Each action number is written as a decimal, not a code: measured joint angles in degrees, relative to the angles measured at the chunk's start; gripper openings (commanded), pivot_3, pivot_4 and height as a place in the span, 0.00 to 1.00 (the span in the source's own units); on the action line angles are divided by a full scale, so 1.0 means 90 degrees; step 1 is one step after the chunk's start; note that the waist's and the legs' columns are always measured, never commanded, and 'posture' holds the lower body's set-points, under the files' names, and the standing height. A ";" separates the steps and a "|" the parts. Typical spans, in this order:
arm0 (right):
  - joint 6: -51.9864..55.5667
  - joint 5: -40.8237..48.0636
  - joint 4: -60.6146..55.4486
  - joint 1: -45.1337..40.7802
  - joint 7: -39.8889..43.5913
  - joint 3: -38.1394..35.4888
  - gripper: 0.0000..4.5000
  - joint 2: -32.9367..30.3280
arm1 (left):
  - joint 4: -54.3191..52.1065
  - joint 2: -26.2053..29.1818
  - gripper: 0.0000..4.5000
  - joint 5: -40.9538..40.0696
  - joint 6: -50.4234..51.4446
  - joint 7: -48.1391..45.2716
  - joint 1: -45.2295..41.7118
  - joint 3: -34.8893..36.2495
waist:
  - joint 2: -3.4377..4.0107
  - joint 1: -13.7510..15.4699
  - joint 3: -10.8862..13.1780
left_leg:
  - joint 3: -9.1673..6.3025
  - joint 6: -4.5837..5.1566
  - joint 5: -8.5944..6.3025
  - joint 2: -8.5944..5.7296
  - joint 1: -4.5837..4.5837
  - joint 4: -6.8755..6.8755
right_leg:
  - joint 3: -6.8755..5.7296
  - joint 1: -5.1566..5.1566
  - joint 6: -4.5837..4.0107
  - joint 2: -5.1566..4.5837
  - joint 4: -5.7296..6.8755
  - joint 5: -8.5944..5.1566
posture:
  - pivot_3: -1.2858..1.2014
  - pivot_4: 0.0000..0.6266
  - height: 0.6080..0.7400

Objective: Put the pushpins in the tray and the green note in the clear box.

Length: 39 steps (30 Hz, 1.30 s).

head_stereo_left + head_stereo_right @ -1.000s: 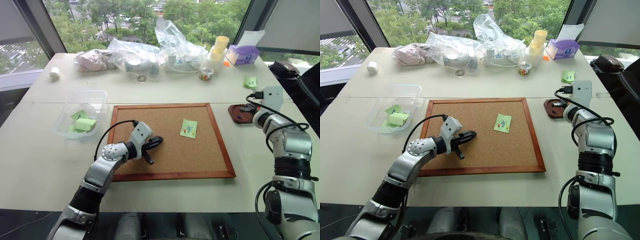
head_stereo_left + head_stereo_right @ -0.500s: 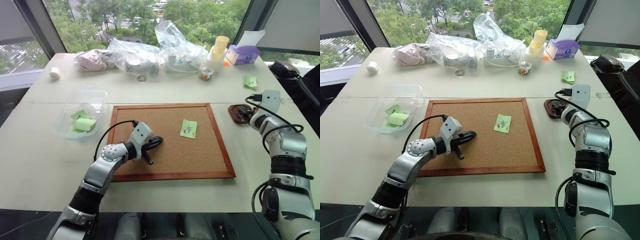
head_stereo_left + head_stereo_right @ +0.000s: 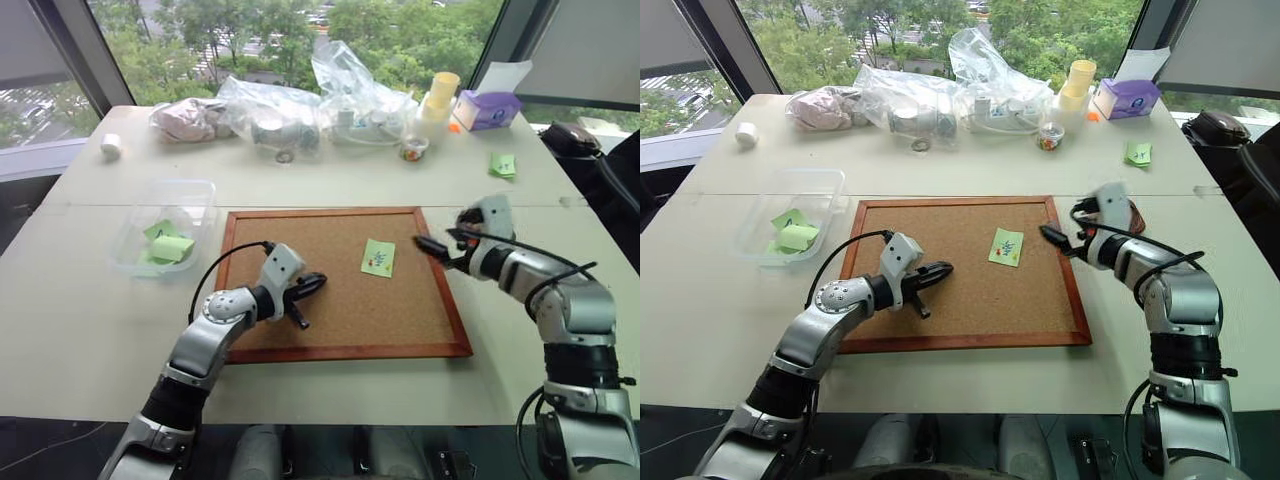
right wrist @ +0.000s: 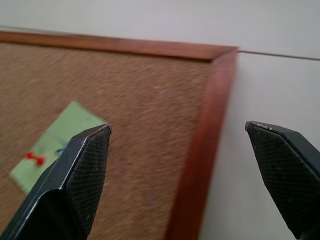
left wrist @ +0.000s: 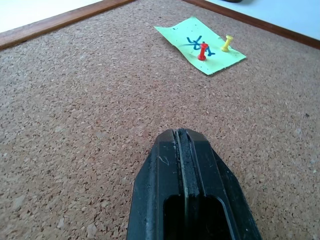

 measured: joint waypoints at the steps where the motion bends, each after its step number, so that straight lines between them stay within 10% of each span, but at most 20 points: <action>1: 0.0045 0.0020 -0.0198 0.0069 0.0043 0.0035 0.98 -0.0020 | 0.0021 -0.0060 0.00 -0.0021 0.0036 -0.0002 -0.0004 0.0007 | 0.0000 0.0009 0.0000 | -0.0001 0.0000 0.0000 0.0000 0.0000 0.0000 | 0.0000 0.0000 0.0000 0.0000 0.0000 0.0000 | 0.52 0.24 1.00; 15: -0.0498 -0.0470 -0.0868 0.0630 0.0127 0.1065 0.98 -0.0095 | 0.0278 -0.0282 0.00 -0.0014 0.0119 -0.0031 -0.0209 -0.0017 | 0.0001 0.0117 -0.0002 | -0.0019 0.0013 -0.0007 -0.0015 0.0001 0.0008 | -0.0006 0.0020 -0.0002 -0.0006 -0.0007 -0.0001 | 0.52 0.24 1.00; 21: -0.0833 -0.0723 -0.0854 0.0669 0.0136 0.1179 0.50 -0.0118 | 0.0288 -0.0313 0.00 0.0013 0.0119 -0.0044 -0.0217 -0.0021 | 0.0000 0.0152 -0.0002 | -0.0019 0.0013 -0.0007 -0.0015 0.0001 0.0008 | -0.0006 0.0019 -0.0002 -0.0006 -0.0008 -0.0001 | 0.52 0.24 1.00; 39: -0.1334 -0.1092 -0.0616 0.0834 0.0392 0.1414 0.50 -0.0172 | 0.0260 -0.0304 0.00 0.0022 0.0118 -0.0046 -0.0194 -0.0018 | 0.0000 0.0148 -0.0002 | -0.0019 0.0015 -0.0008 -0.0013 0.0001 0.0008 | -0.0007 0.0018 -0.0003 -0.0006 -0.0008 -0.0001 | 0.52 0.24 1.00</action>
